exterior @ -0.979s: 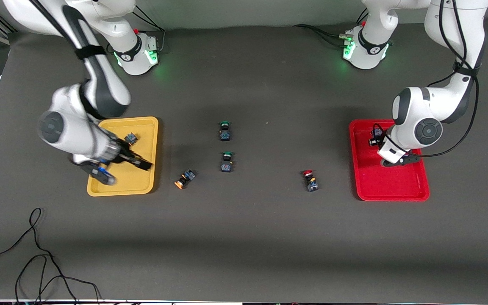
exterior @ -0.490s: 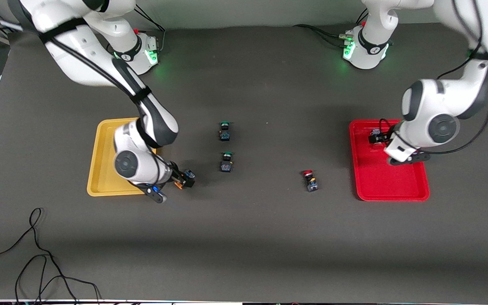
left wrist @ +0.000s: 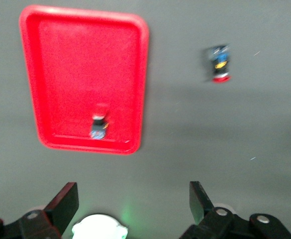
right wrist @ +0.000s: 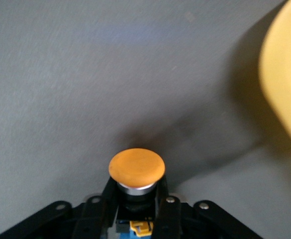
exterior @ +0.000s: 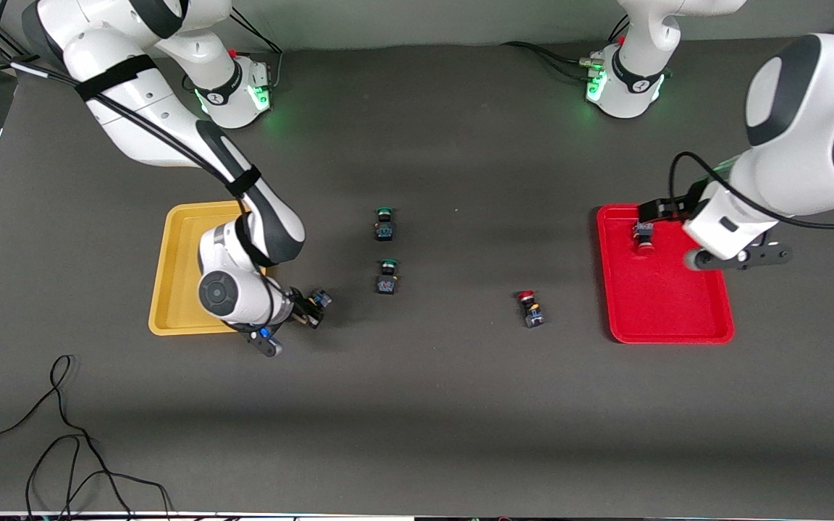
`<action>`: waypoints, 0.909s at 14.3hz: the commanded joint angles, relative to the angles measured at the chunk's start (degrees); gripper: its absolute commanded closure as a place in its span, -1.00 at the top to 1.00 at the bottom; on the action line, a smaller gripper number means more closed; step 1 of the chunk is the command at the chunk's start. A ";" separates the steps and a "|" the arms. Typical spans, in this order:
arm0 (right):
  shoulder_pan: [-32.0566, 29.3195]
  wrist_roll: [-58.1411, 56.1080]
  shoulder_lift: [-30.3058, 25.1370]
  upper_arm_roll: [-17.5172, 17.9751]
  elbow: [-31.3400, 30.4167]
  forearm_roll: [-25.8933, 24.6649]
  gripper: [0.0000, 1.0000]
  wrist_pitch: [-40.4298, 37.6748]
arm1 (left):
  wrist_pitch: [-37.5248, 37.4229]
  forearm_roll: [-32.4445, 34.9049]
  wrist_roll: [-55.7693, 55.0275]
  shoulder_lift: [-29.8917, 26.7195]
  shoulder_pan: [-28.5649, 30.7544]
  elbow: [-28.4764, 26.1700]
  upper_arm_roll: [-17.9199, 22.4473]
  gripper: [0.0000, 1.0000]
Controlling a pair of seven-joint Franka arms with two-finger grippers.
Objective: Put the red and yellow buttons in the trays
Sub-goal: 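Grasp the second yellow button with the right gripper while the left grasps red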
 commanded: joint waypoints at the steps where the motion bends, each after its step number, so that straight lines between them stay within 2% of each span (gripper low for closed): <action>1: -1.57 -1.38 -4.36 0.26 0.80 -0.15 -1.00 -7.31 | -0.65 -0.38 -8.10 9.65 -0.31 8.58 -4.37 0.98; 3: -2.97 -2.35 -10.41 0.08 0.80 -0.06 -1.00 -14.68 | 5.40 -0.30 -13.90 13.52 -1.01 8.32 -6.84 0.98; 5: -3.77 -4.98 -16.05 -1.93 -1.38 1.25 -1.00 -18.32 | 10.51 -0.38 -18.04 18.70 -3.11 8.23 -6.94 0.98; 7: -4.12 -12.41 -17.56 -7.10 -7.26 1.34 -1.00 -15.01 | 14.56 -0.38 -18.93 22.49 -4.70 7.97 -7.03 0.98; 9: -4.03 -22.09 -18.17 -11.77 -16.03 3.61 -1.00 -5.46 | 19.73 -0.47 -19.98 26.18 -5.32 6.74 -7.03 0.97; 10: -4.12 -26.74 -18.18 -13.44 -18.51 4.76 -1.00 -1.32 | 22.98 -0.39 -20.16 27.50 -5.32 5.34 -7.03 0.96; 13: -4.39 -29.69 -15.02 -14.69 -16.35 6.61 -1.00 -0.48 | 29.59 -0.30 -19.99 29.71 -5.23 2.26 -7.03 0.90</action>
